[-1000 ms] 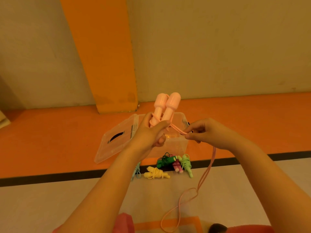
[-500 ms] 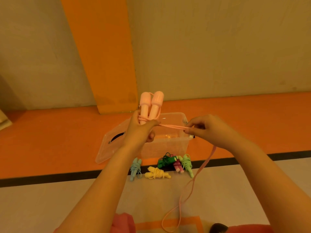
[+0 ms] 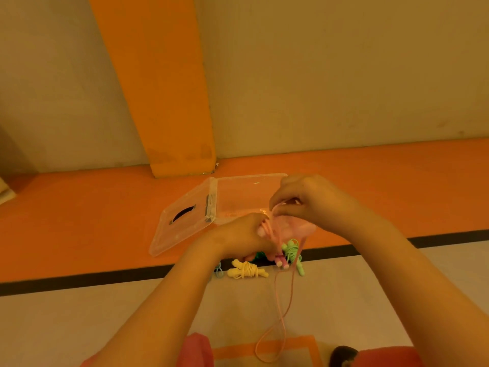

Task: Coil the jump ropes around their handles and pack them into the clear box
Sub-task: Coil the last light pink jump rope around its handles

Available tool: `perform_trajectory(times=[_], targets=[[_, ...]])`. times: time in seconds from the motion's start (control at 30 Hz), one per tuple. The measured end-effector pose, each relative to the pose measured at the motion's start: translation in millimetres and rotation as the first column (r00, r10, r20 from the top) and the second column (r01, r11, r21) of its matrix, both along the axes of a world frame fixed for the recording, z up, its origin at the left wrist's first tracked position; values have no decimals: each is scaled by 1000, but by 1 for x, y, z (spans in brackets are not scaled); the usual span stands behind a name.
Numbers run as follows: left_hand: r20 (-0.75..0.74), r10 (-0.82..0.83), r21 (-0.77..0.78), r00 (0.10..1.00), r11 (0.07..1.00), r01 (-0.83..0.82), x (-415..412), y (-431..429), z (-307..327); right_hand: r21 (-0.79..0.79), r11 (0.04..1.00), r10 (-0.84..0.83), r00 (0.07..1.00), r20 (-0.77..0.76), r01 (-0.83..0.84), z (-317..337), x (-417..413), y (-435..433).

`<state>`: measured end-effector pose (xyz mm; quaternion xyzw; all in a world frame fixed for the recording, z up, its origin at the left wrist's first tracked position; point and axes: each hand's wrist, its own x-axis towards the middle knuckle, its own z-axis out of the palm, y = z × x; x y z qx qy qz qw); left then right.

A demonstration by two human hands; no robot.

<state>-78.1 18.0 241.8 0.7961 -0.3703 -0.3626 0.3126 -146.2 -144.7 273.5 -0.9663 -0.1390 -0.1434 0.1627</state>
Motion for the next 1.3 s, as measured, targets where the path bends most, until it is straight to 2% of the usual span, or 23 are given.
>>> perform_trajectory(times=[0.07, 0.2, 0.3, 0.43, 0.7, 0.9, 1.03, 1.17, 1.3], targets=[[-11, -58, 7, 998, 998, 58, -4, -4, -4, 26, 1000, 17, 999, -35, -16, -6, 3, 2], [-104, -53, -21, 993, 998, 51, -6, 0, -4, 230, 972, -21, 986, -163, 58, -12, 1, -8], [-200, -97, -63, 975, 994, 86, -6, 5, 2, 368, 920, -36, 964, -263, 135, -8, -4, -20], [-310, -182, -186, 933, 974, 129, -6, 9, 11, 571, 811, 76, 944, -322, 129, 8, -10, -29], [-368, -241, -279, 898, 950, 141, 5, 16, 12, 674, 706, 92, 914, -394, 219, 5, -17, -50], [-445, -183, -459, 876, 887, -47, 22, 25, 3, 664, 683, -65, 931, -359, 304, -1, -21, -55], [-435, -27, -546, 900, 803, -240, 17, 14, 4, 543, 779, -137, 931, -339, 312, -9, -11, -40], [-459, 73, -602, 885, 707, -371, 18, 9, 6, 449, 830, -148, 908, -393, 330, -13, -5, -27], [-451, 206, -599, 869, 651, -465, 26, 9, 1, 390, 826, -179, 845, -505, 408, -19, -4, -23]])
